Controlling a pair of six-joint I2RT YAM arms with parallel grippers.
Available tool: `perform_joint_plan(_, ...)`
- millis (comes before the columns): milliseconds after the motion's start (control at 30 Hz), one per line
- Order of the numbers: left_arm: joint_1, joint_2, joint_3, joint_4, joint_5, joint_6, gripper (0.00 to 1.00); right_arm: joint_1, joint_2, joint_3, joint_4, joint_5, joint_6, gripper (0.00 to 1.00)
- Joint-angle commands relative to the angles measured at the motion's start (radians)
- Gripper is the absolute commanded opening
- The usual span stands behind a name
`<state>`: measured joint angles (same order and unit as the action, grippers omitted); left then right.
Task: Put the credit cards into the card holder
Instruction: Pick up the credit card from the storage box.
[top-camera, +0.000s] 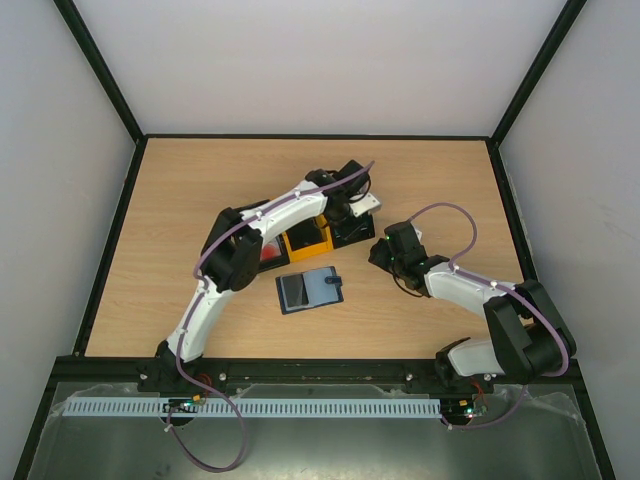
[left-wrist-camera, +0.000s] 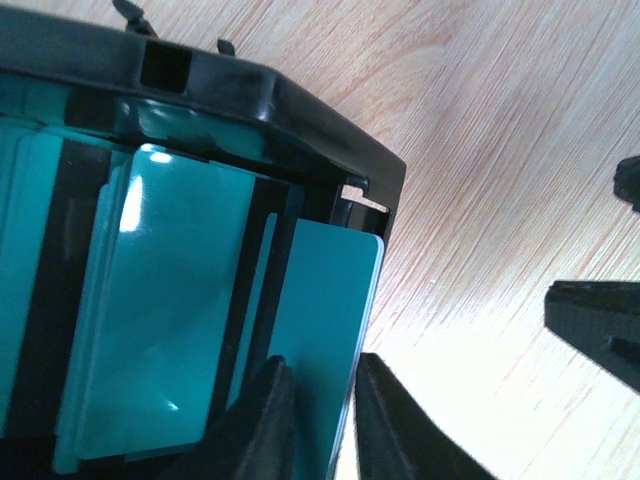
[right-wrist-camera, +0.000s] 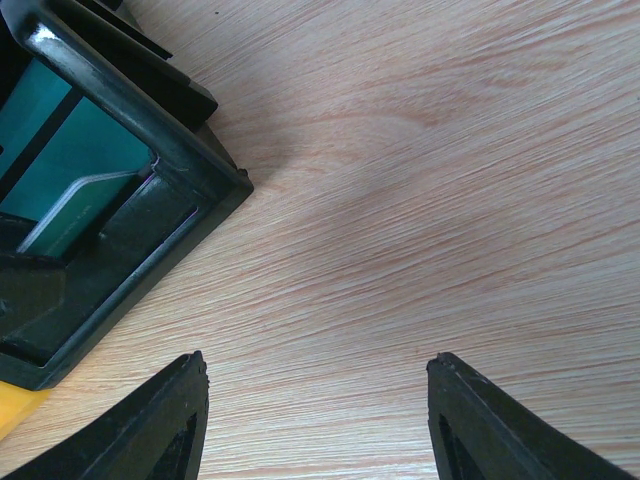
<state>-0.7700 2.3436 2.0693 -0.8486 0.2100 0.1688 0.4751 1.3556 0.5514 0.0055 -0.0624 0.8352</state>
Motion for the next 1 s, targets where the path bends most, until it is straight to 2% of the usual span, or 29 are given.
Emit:
perform_joint_plan(0,-0.001,-0.054,0.022,-0.014,-0.037,-0.017,0.15,-0.004,-0.012,0.000,0.011,0.015,0.007,0.59)
perform_joint_plan(200,0.021,-0.073,0.015,0.028,-0.047,-0.043,0.03,-0.004,-0.010,0.040,-0.002,0.022,-0.002,0.59)
perform_joint_plan(533,0.079,-0.110,0.014,0.109,-0.067,-0.100,0.02,-0.012,-0.001,0.131,0.026,-0.018,-0.015,0.62)
perform_joint_plan(600,0.103,-0.136,-0.006,0.148,-0.057,-0.139,0.03,-0.042,-0.001,0.139,0.074,-0.082,-0.010,0.63)
perform_joint_plan(667,0.132,-0.175,-0.041,0.194,-0.030,-0.187,0.02,-0.082,0.004,0.139,0.149,-0.209,-0.011,0.64)
perform_joint_plan(800,0.203,-0.269,-0.151,0.310,0.114,-0.303,0.02,-0.138,0.038,0.158,0.282,-0.424,-0.029,0.68)
perform_joint_plan(967,0.276,-0.414,-0.323,0.506,0.283,-0.489,0.02,-0.170,0.105,0.201,0.484,-0.663,0.057,0.77)
